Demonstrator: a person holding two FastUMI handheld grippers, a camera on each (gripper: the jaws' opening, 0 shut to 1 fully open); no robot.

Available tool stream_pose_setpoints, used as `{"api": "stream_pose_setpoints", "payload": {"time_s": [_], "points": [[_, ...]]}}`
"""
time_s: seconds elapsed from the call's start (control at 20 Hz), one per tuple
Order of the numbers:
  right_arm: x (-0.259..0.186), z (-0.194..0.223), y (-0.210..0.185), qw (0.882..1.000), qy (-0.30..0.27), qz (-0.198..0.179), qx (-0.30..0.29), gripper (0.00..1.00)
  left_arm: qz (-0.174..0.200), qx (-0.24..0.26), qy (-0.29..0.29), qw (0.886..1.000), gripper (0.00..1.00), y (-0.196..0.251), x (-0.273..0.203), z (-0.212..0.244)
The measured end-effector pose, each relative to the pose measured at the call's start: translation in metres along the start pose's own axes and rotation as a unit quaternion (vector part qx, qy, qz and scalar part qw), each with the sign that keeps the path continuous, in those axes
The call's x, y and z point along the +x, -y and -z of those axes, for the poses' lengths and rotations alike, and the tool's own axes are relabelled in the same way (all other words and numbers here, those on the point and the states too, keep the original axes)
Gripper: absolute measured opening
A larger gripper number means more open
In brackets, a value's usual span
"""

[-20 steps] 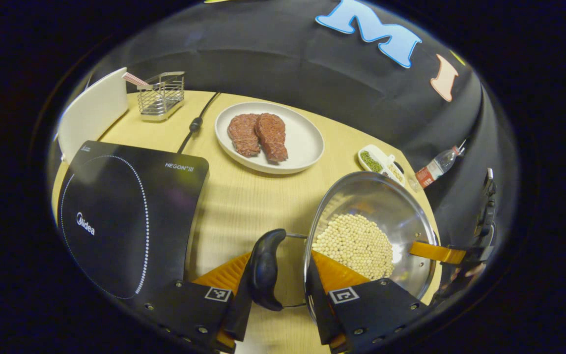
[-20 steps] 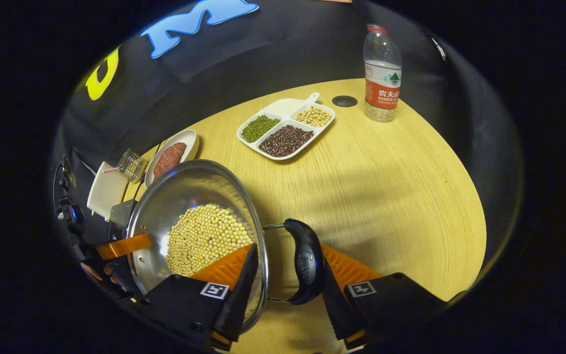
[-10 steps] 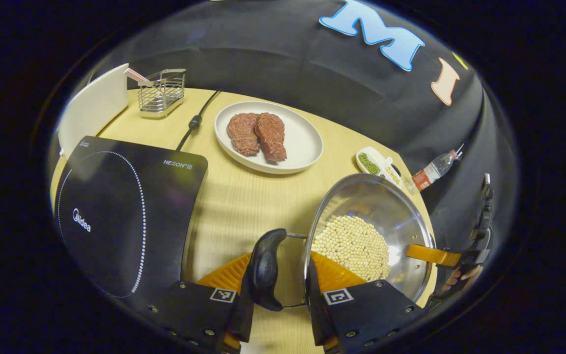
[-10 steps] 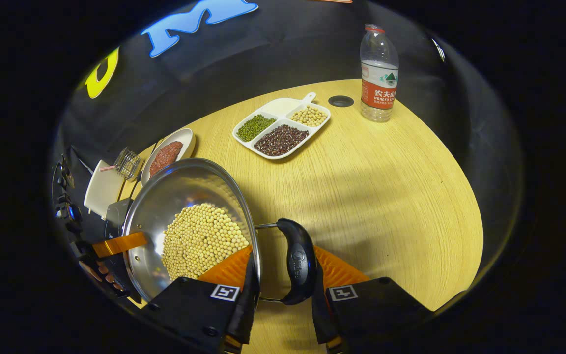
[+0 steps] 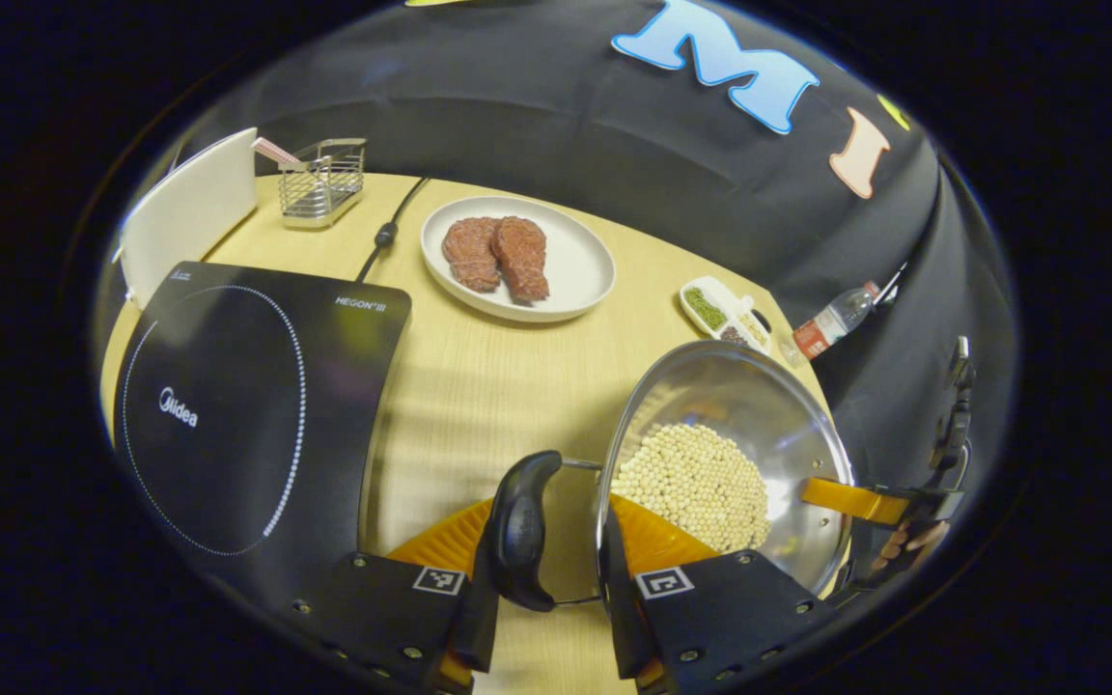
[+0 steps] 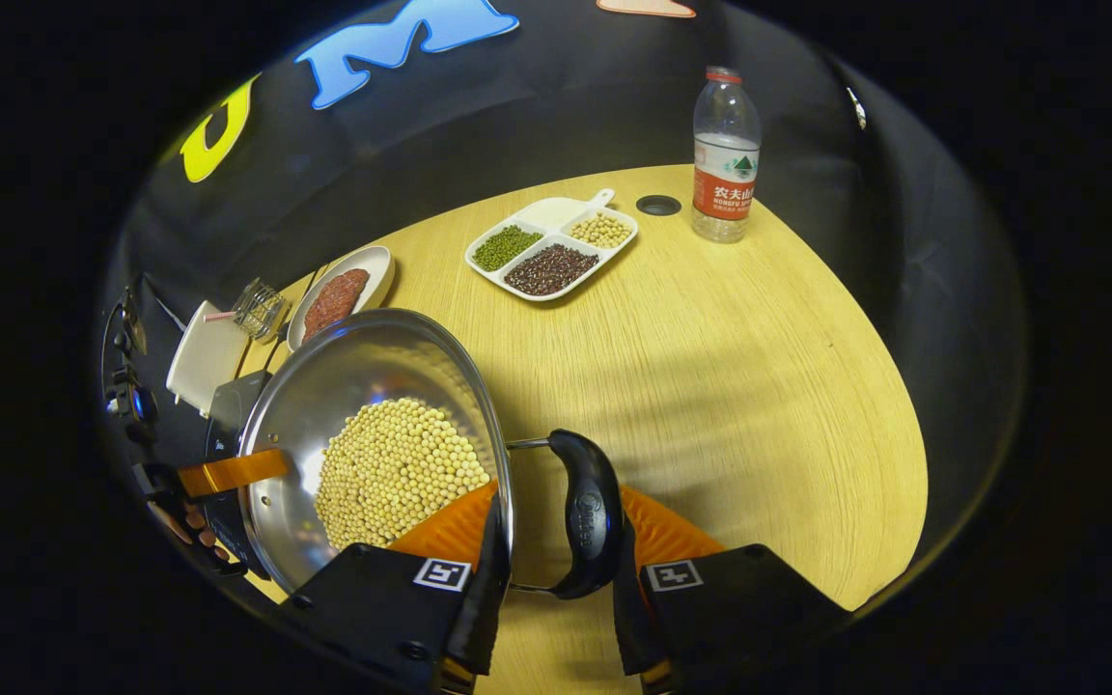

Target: First push the handle of the pot to place it horizontally, then grasp the pot with both hands and set it on the induction cooktop.

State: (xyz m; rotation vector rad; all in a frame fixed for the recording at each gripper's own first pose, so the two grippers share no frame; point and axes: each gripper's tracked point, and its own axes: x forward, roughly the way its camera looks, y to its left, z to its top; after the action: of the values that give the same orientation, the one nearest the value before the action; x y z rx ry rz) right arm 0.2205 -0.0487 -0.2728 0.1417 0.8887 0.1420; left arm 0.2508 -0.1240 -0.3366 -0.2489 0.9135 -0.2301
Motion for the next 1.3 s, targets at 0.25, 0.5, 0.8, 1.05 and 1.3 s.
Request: {"api": "stream_pose_setpoints", "payload": {"time_s": [0.25, 0.5, 0.8, 1.05, 1.3], "points": [[-0.035, 0.022, -0.011, 1.000, 0.002, 0.003, -0.006, 0.52, 0.005, -0.006, 0.002, 1.000, 0.49, -0.003, -0.039, 0.020], [-0.071, 0.045, -0.036, 1.000, 0.008, 0.002, -0.005, 0.50, 0.008, -0.004, 0.011, 1.000, 0.49, -0.016, -0.085, 0.033], [-0.100, 0.073, -0.087, 1.000, 0.016, -0.010, -0.009, 0.50, 0.006, -0.001, 0.029, 1.000, 0.48, -0.058, -0.143, 0.040], [-0.109, 0.085, -0.137, 0.999, 0.028, -0.022, -0.021, 0.52, 0.001, -0.011, 0.043, 0.999, 0.53, -0.103, -0.176, 0.043], [-0.105, 0.091, -0.187, 0.998, 0.030, -0.041, -0.028, 0.51, -0.014, -0.014, 0.061, 0.998, 0.53, -0.149, -0.205, 0.034]]}}
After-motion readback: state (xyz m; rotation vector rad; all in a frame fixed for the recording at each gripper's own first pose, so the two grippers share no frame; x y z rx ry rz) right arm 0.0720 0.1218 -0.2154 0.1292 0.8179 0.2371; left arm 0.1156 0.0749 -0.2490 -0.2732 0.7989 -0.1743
